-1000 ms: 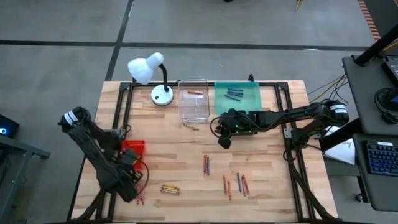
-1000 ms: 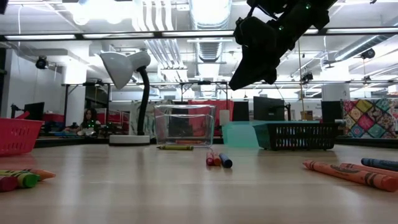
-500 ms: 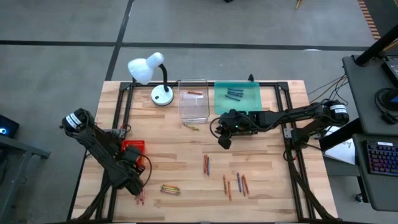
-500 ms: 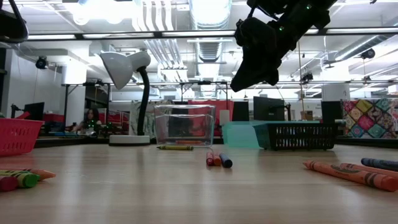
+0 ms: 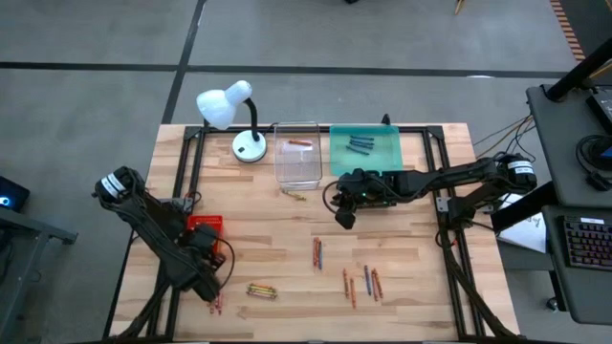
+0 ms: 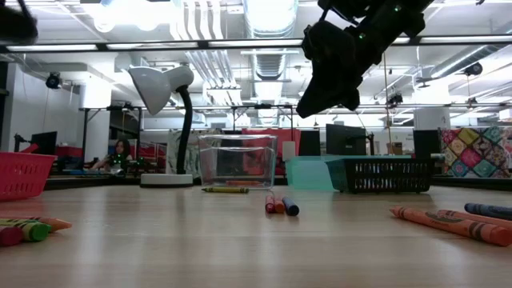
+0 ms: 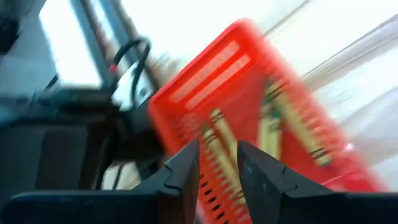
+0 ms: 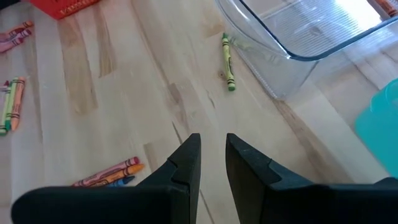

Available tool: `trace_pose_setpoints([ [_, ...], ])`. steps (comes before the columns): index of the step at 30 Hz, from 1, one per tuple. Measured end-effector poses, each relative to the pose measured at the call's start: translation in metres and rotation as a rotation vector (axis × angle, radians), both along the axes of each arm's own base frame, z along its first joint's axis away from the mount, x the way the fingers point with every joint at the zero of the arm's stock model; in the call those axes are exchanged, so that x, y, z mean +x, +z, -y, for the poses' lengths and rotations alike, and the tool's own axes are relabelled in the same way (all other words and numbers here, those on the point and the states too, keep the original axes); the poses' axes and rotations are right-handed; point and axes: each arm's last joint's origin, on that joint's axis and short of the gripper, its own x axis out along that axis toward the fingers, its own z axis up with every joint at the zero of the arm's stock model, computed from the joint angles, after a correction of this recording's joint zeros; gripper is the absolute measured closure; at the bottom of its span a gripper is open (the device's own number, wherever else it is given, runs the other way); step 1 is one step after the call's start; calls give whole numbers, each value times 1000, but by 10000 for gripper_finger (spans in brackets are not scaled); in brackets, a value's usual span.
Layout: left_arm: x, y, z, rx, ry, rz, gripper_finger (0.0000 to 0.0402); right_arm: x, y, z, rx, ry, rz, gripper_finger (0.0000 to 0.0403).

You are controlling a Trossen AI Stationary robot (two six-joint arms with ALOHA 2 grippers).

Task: Sort crayons
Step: Put the orange crayon into the transparent bin

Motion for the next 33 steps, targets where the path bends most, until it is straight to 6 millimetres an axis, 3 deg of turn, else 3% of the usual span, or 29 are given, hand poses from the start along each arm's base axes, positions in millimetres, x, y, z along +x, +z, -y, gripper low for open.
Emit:
trace_pose_setpoints([
  [11,32,44,17,134,-393,356,310,2,3,-2,93,6,18,337],
  [19,51,40,14,163,-547,340,327,9,19,0,97,-3,70,337],
  [27,81,25,-24,272,-592,217,360,34,28,14,34,10,83,337],
  [33,88,22,-55,292,-617,109,385,53,20,25,6,24,-75,337],
])
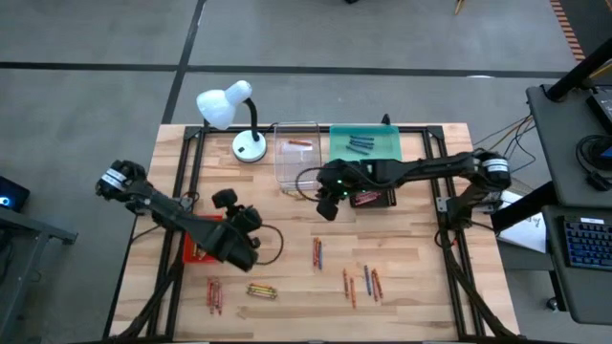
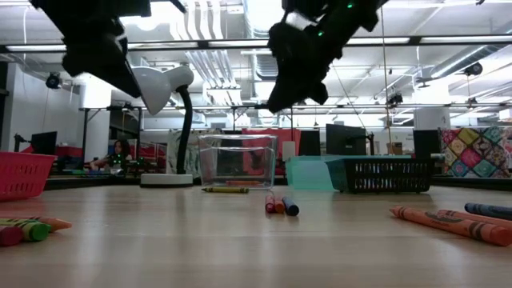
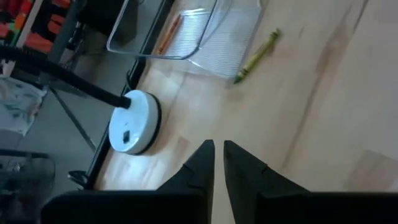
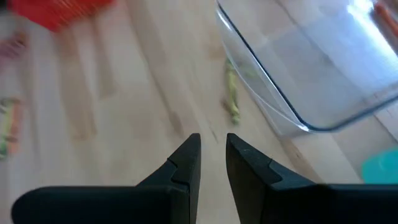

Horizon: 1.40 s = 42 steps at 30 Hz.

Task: Sort crayons
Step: Put the orange crayon into the transparent bin

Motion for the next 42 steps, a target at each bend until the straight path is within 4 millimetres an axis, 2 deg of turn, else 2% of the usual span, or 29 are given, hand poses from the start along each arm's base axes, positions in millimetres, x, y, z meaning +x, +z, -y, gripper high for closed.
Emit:
trace_pose_setpoints([
  [5,3,1,-18,-34,-39,43,400,16,-13,5,15,-10,-145,337],
  [11,6,-9,-13,-233,-295,177,401,33,-31,4,28,9,-244,337],
  [16,5,-25,-10,-385,-442,362,401,31,-37,-3,74,60,-345,337],
  [21,1,-37,-12,-380,-431,399,401,25,-39,-17,81,85,-418,337],
  [25,3,-41,-12,-352,-411,397,401,19,-40,-35,57,168,-494,337],
  [31,13,-32,-8,-286,-475,368,401,1,-42,-71,76,299,-659,337],
  [38,17,-24,-6,-259,-502,373,401,-18,-43,-111,230,68,-818,337],
  [42,17,-25,-6,-262,-497,374,401,-30,-42,-137,245,32,-871,337],
])
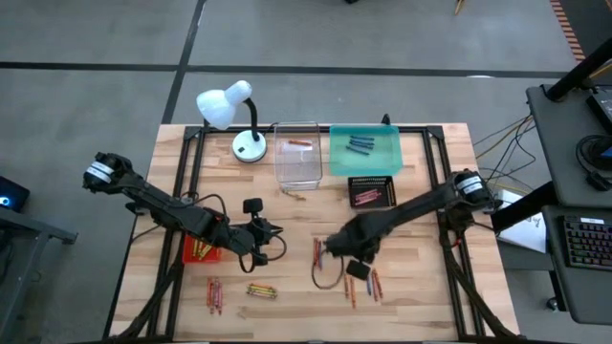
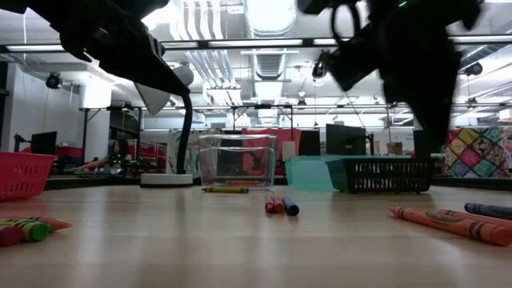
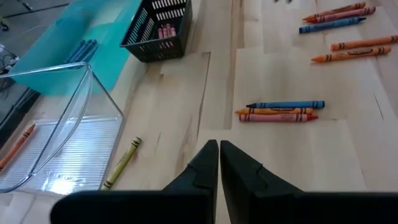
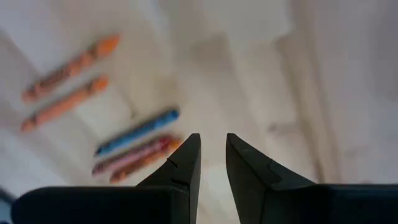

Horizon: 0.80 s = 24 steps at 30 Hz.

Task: Sort crayons
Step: Put the orange crayon into the transparent bin

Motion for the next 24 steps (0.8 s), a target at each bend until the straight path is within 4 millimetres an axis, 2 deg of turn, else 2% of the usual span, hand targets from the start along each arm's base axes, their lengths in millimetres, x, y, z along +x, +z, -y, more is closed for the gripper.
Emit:
trace_pose_setpoints([
  [7,0,0,0,-7,4,6,401,-16,-2,-26,-20,-97,-64,344],
  [14,0,0,0,-9,6,5,401,-37,8,-49,-53,-214,-62,348],
  [19,2,2,1,1,-8,23,401,-50,9,-67,-72,-276,-53,321],
  [24,5,7,2,59,-59,60,401,-57,-6,-73,-128,-358,-29,286],
])
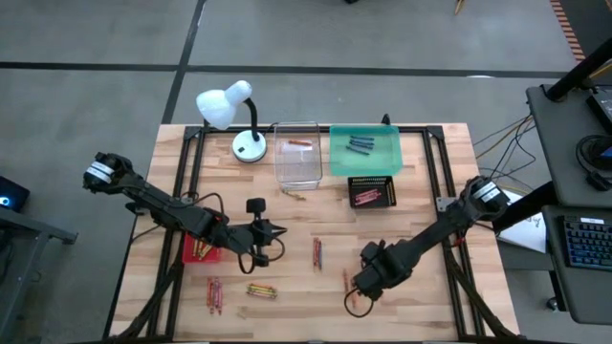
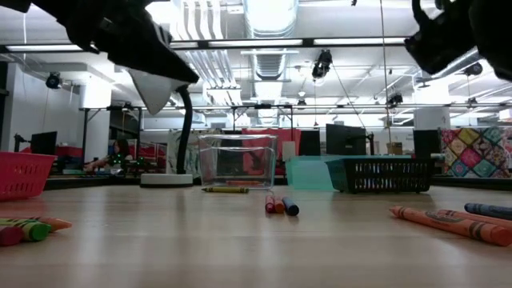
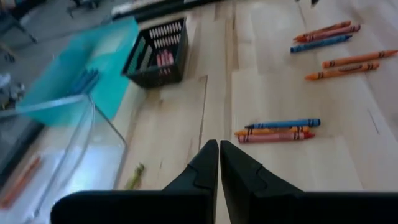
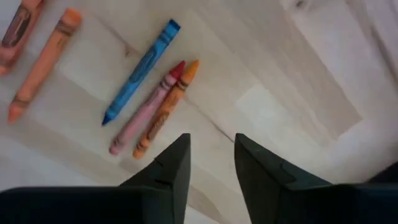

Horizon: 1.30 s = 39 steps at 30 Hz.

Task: Sort crayons
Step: Put the orange crayon into the transparent bin

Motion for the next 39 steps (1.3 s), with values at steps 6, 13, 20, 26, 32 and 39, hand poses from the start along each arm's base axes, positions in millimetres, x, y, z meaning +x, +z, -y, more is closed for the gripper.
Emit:
trace_pose_setpoints([
  [6,4,7,2,71,-55,55,401,2,-17,-2,6,-58,84,260],
  [13,5,9,2,96,-68,68,401,-1,-33,0,14,-81,96,259],
  [20,6,9,1,95,-66,69,401,-5,-46,3,22,-95,106,257],
  [26,6,9,0,95,-63,69,401,-9,-54,5,18,-104,101,264],
  [32,6,9,0,95,-62,69,401,-10,-54,6,17,-109,100,275],
  [39,6,9,0,95,-61,69,401,-12,-57,7,-3,-110,101,328],
])
